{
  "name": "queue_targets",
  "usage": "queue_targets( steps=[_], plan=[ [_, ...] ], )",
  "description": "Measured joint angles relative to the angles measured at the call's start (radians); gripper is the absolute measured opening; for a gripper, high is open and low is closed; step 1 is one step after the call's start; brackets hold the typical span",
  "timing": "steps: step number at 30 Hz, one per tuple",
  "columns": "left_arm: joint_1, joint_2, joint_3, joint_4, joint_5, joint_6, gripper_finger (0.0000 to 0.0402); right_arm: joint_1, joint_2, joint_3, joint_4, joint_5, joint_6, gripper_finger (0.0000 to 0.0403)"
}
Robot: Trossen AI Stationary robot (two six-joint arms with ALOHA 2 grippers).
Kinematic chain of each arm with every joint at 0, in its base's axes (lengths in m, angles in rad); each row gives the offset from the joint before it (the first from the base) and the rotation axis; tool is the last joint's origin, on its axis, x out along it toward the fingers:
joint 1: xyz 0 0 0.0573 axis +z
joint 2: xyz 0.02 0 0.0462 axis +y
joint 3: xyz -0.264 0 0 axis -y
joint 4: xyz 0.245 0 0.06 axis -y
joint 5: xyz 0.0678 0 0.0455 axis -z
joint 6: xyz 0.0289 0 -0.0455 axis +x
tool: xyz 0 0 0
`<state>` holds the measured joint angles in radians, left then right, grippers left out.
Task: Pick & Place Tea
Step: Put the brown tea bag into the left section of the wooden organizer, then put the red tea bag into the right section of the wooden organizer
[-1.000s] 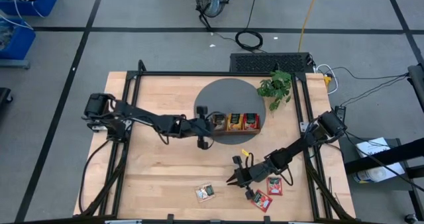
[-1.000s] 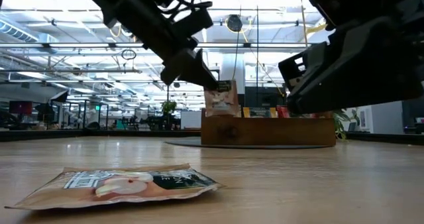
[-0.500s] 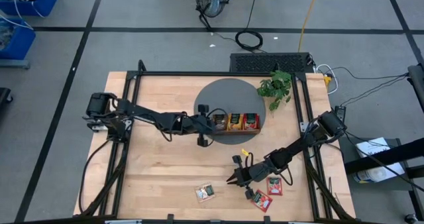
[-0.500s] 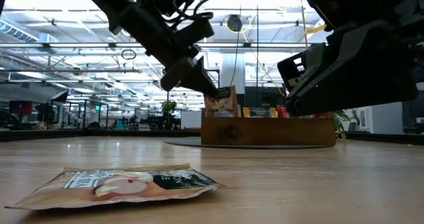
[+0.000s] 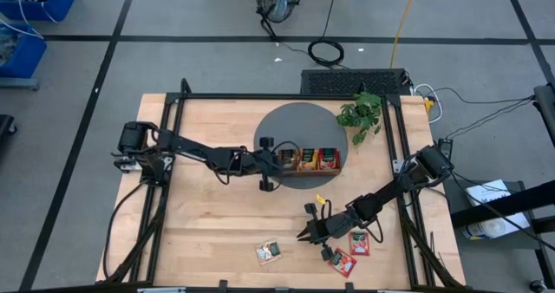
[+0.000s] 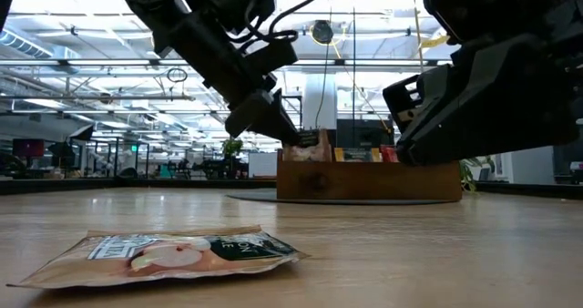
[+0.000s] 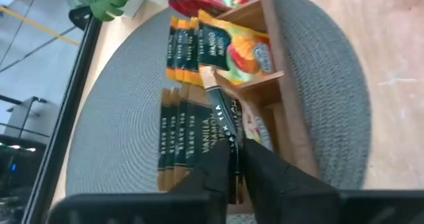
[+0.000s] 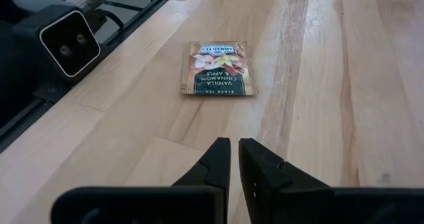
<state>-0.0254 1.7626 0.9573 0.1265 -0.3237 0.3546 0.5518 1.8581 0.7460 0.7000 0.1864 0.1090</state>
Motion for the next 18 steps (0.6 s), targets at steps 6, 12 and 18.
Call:
queue_targets(
  steps=[6, 12, 18],
  plan=[
    [-0.001, 0.000, 0.000, 0.000, 0.000, -0.020, 0.0143, 0.000, 0.000, 0.000, -0.002, 0.000, 0.001, 0.0020],
    [-0.010, 0.000, 0.000, 0.042, -0.105, 0.007, 0.0204, 0.000, 0.000, 0.000, -0.002, 0.000, 0.002, 0.0019],
    [-0.047, -0.016, 0.000, 0.046, -0.156, -0.059, 0.0216, 0.000, 0.000, 0.000, -0.002, 0.000, 0.002, 0.0018]
  ],
)
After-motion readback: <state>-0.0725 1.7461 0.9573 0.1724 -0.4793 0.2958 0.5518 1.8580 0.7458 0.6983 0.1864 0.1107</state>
